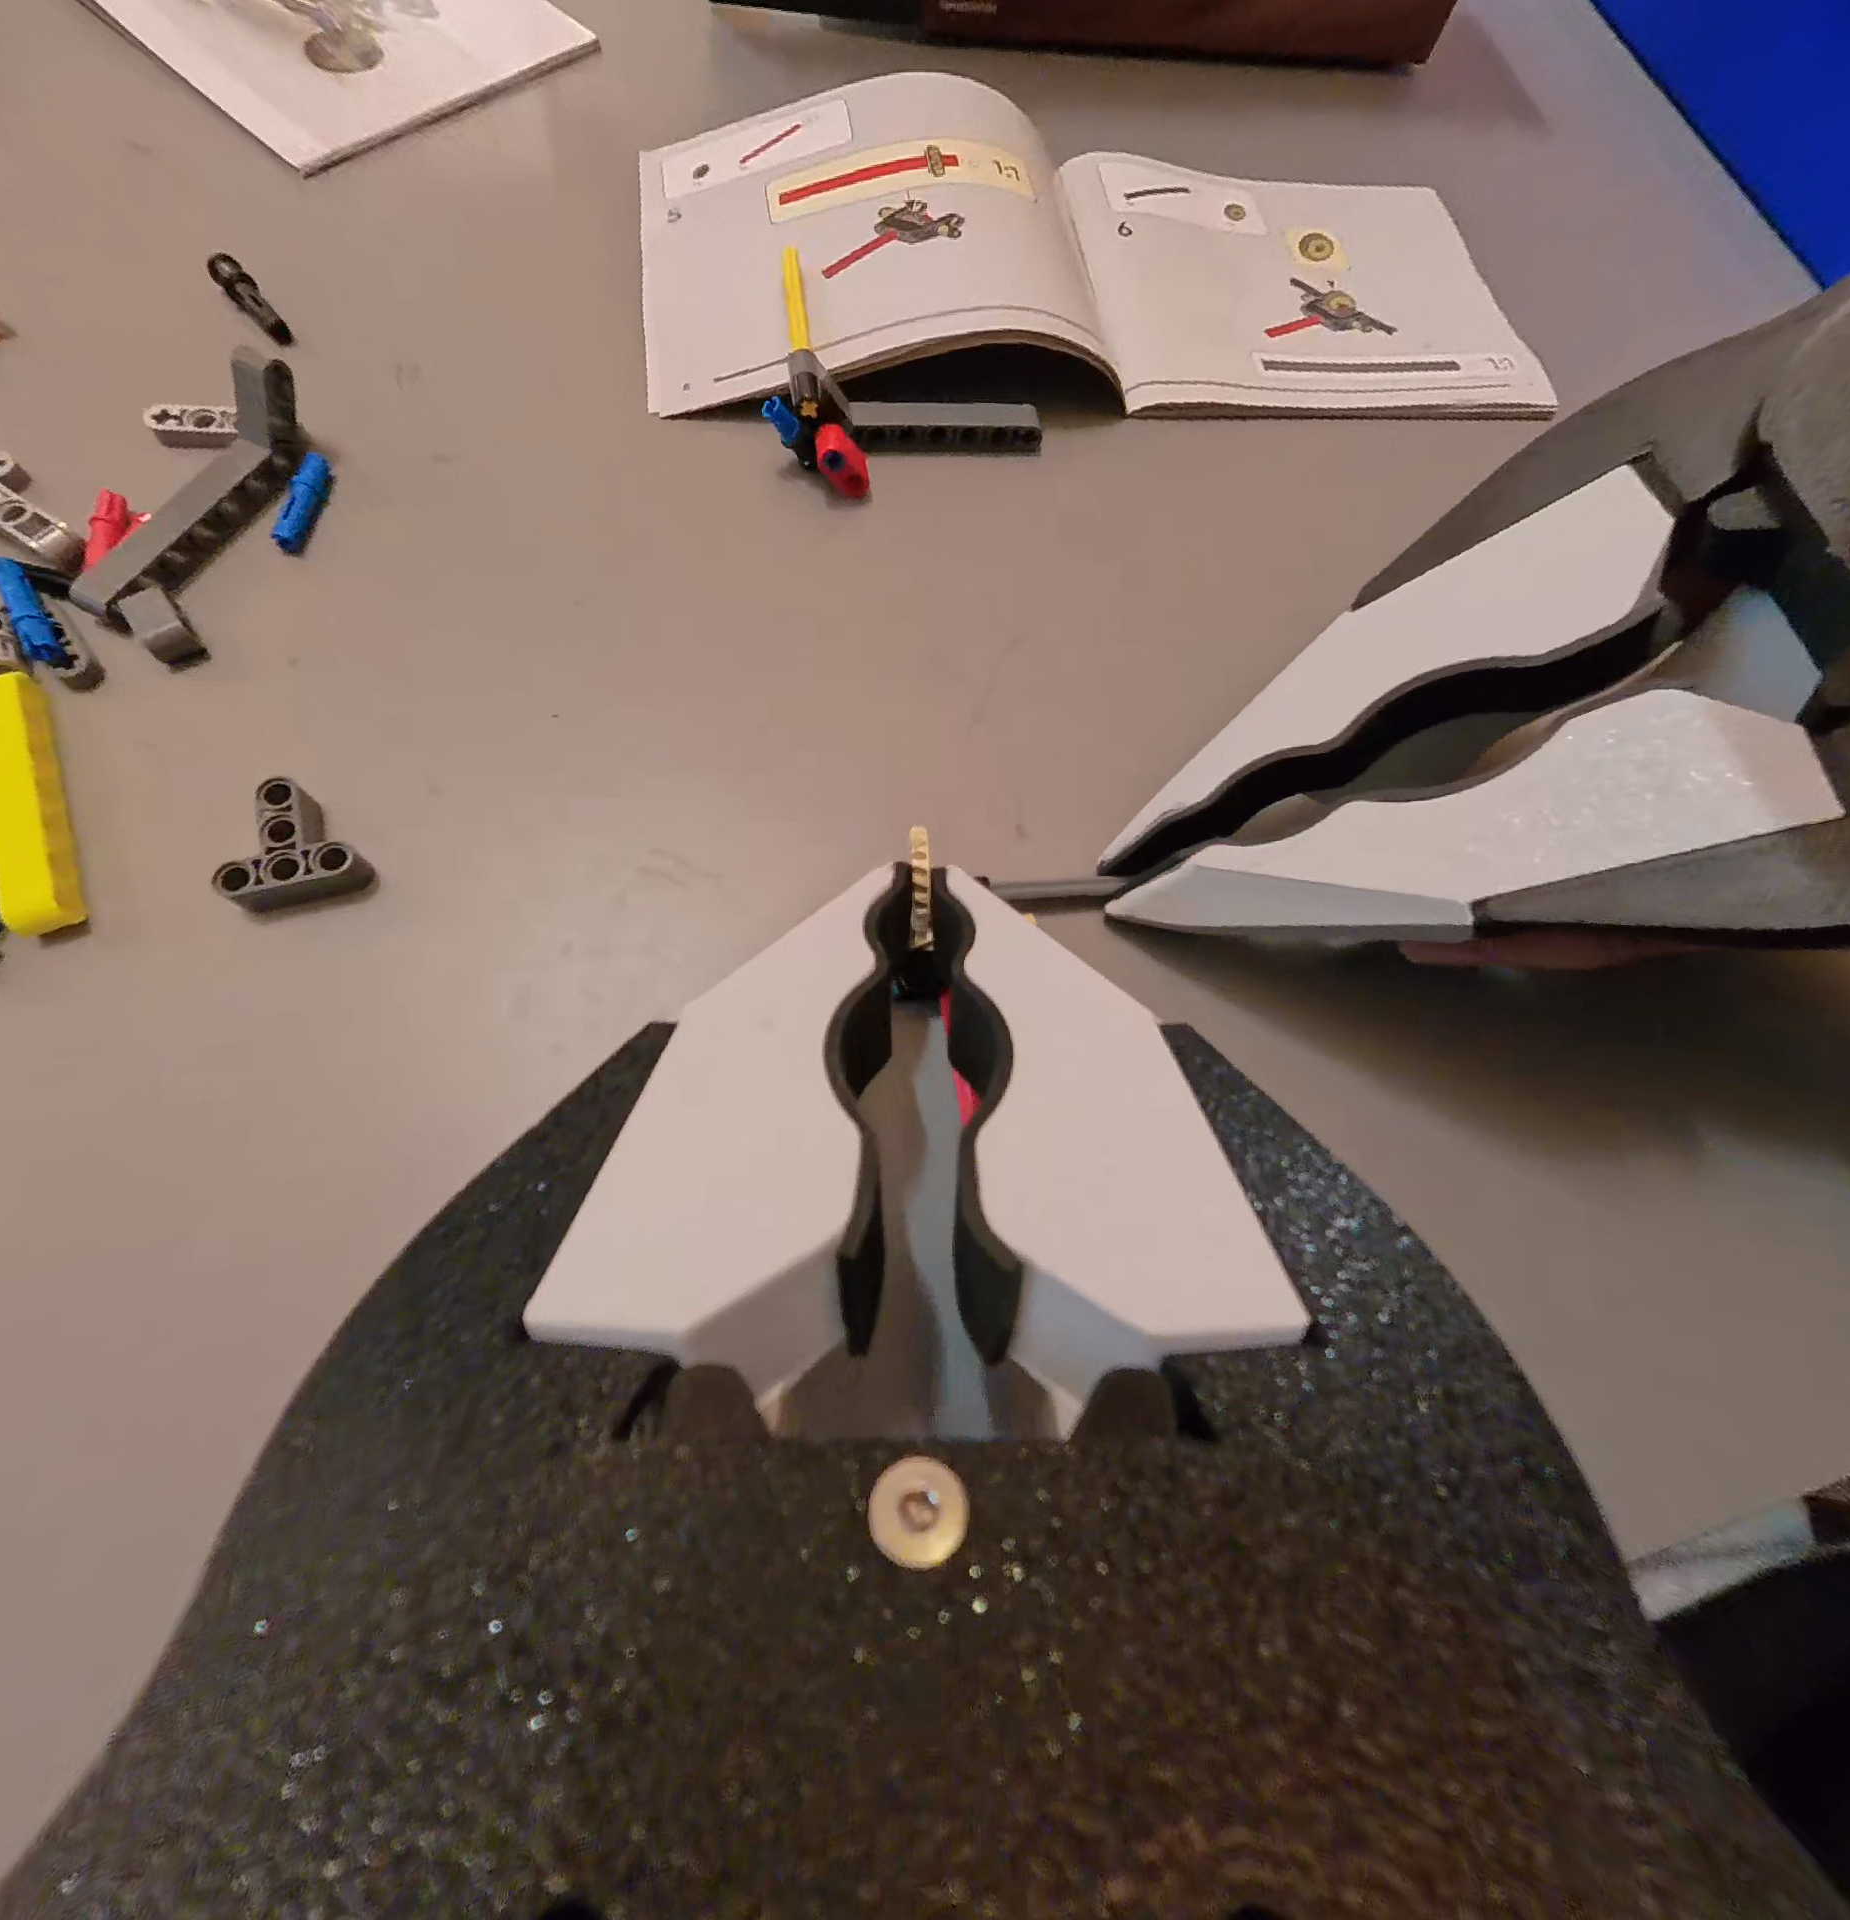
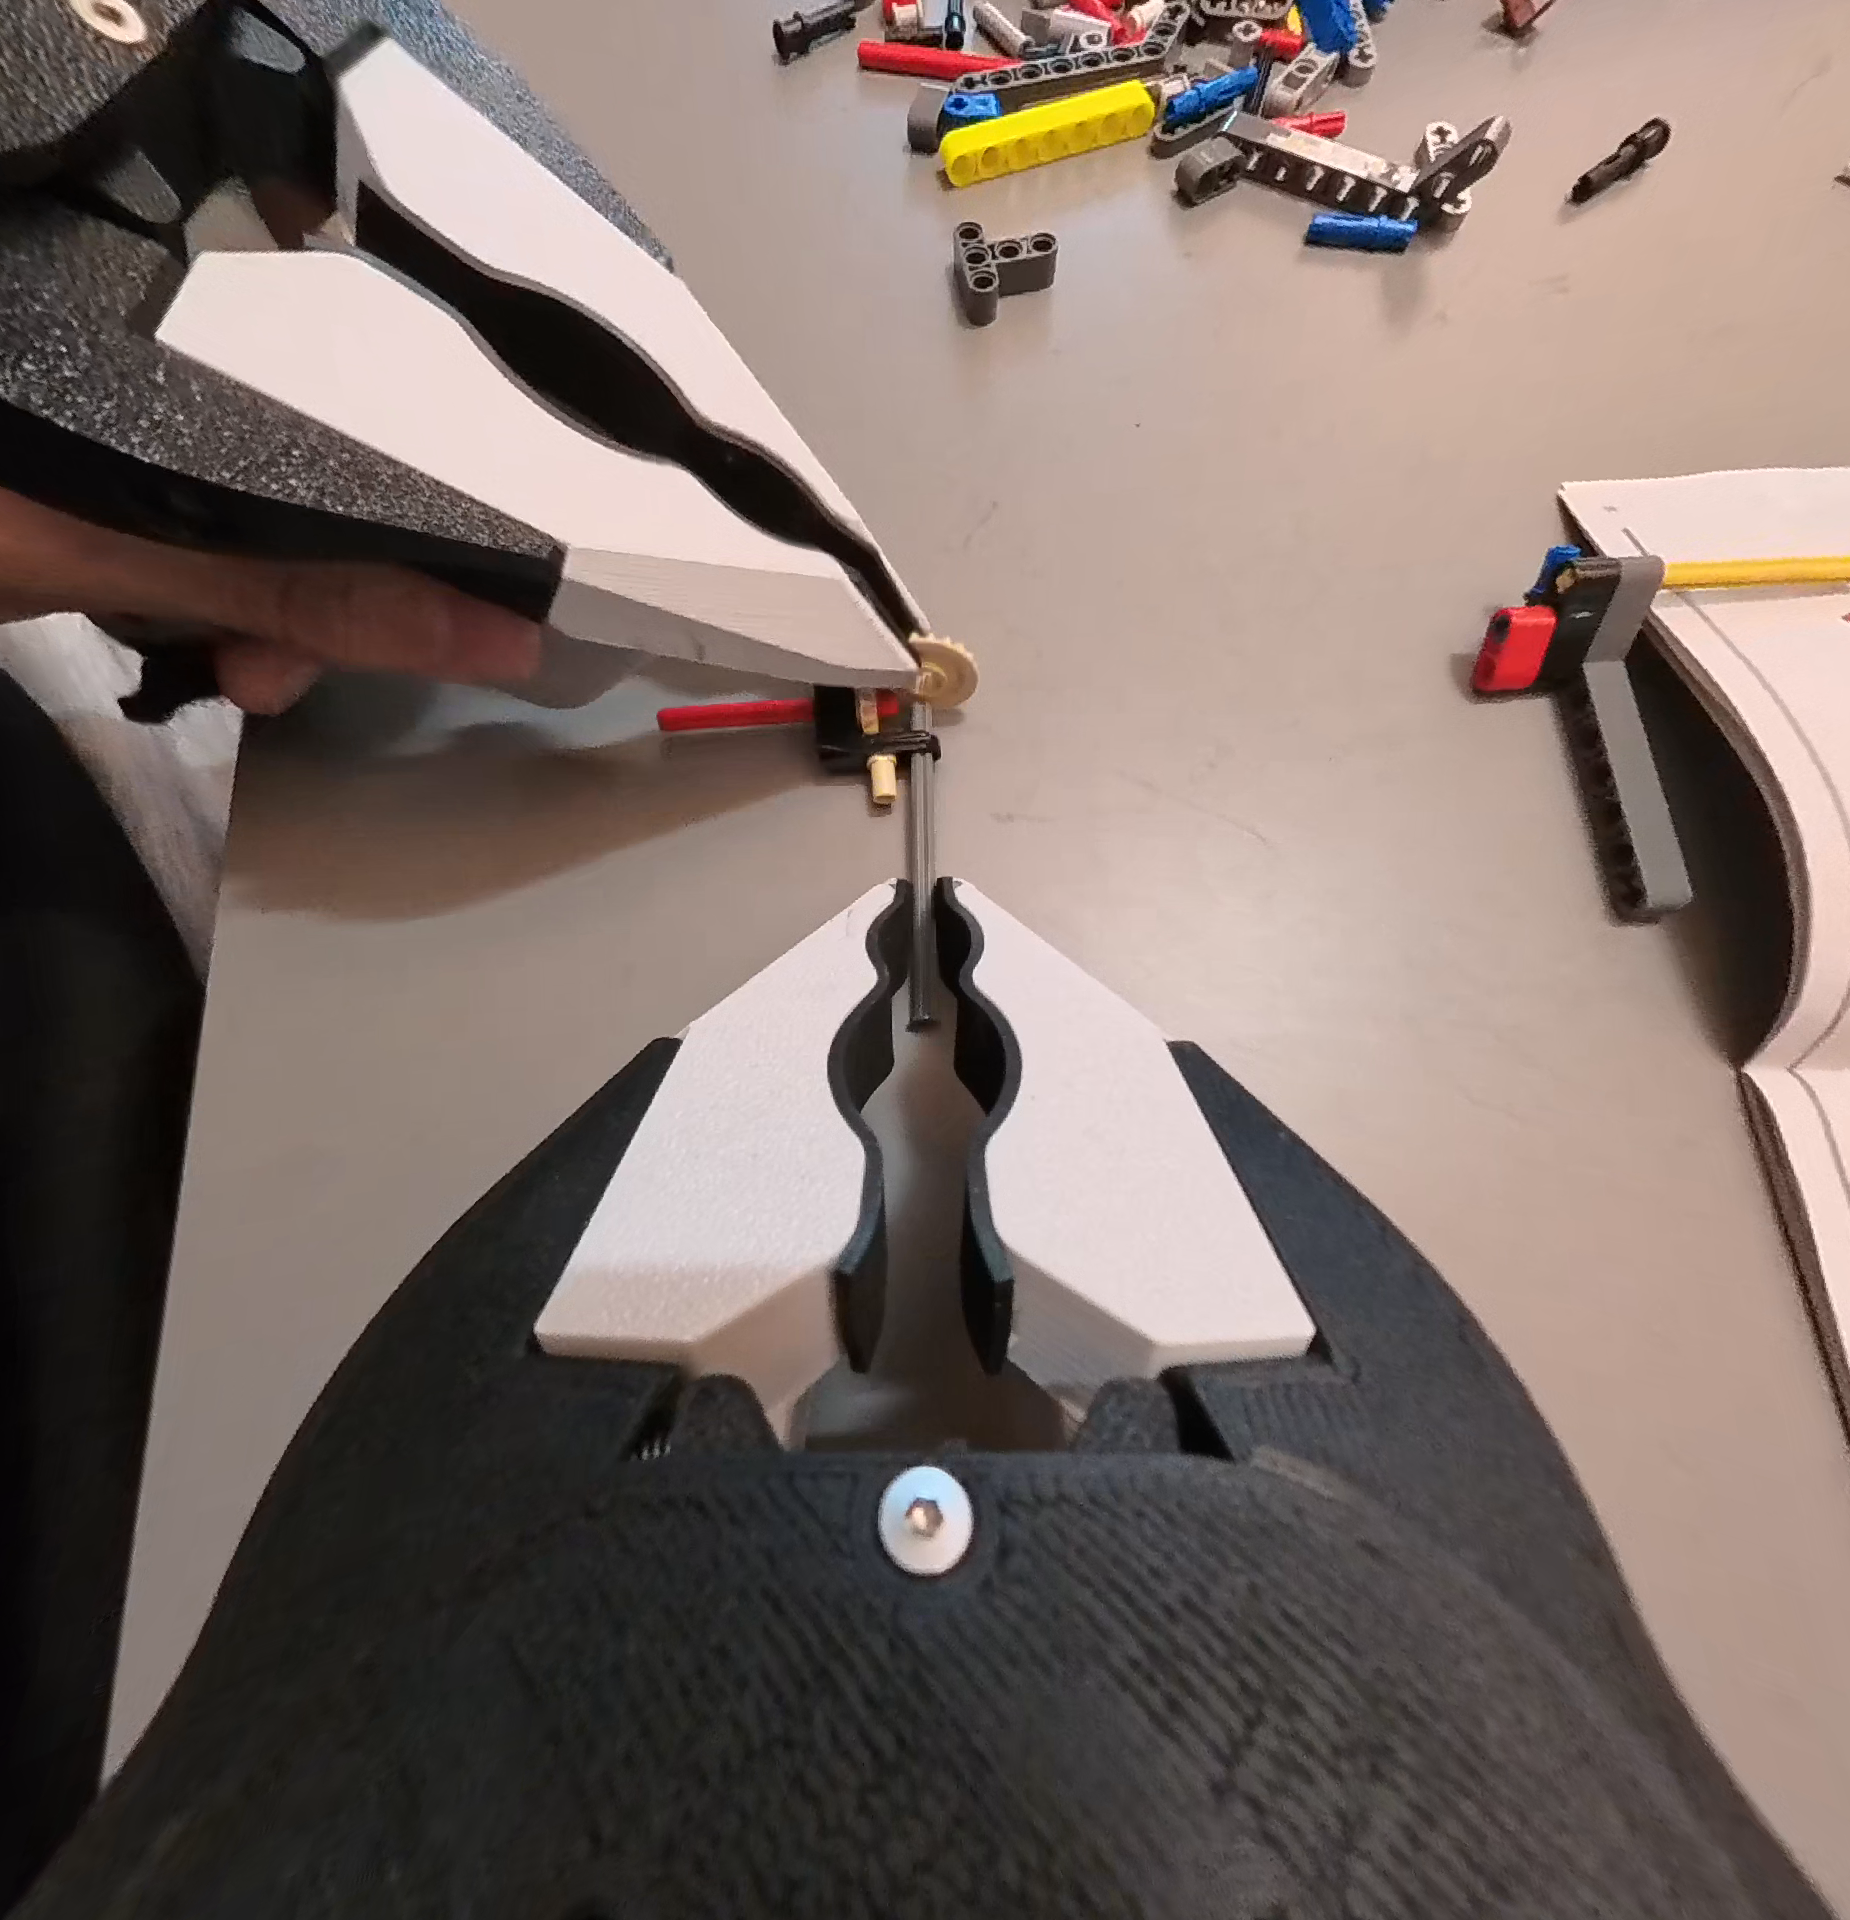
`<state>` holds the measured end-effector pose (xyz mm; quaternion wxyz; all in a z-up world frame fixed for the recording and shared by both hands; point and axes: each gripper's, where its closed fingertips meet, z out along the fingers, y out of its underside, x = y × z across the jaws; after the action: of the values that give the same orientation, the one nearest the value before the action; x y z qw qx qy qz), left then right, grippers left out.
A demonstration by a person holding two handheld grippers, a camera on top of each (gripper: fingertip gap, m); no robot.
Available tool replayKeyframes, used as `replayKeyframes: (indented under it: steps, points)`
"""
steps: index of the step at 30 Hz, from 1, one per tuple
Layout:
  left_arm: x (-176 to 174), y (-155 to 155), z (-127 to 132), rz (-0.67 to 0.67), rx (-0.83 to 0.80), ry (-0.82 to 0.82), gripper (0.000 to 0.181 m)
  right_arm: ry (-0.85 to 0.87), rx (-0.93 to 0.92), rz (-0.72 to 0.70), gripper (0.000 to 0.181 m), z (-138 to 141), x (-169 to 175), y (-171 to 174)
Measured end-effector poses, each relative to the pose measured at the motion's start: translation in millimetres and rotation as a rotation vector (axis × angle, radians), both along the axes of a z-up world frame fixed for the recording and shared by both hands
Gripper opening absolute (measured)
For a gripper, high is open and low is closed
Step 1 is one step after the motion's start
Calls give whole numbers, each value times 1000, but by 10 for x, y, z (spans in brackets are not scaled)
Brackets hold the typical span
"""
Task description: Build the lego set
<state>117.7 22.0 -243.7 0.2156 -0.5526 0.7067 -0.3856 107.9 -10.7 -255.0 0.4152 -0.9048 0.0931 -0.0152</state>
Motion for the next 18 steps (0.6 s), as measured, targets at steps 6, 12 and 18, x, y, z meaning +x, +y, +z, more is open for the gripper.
replayKeyframes:
  steps: [6,12,18]
  points:
    - [-30,31,3,11,6,-6,6,9,2,2,2,0,-4,6]
    - [-77,31,-4,-27,38,-19,2,-1,0,2,2,-1,-2,22]
    - [-34,56,206,-160,17,-112,11,1,1,3,2,-1,0,36]
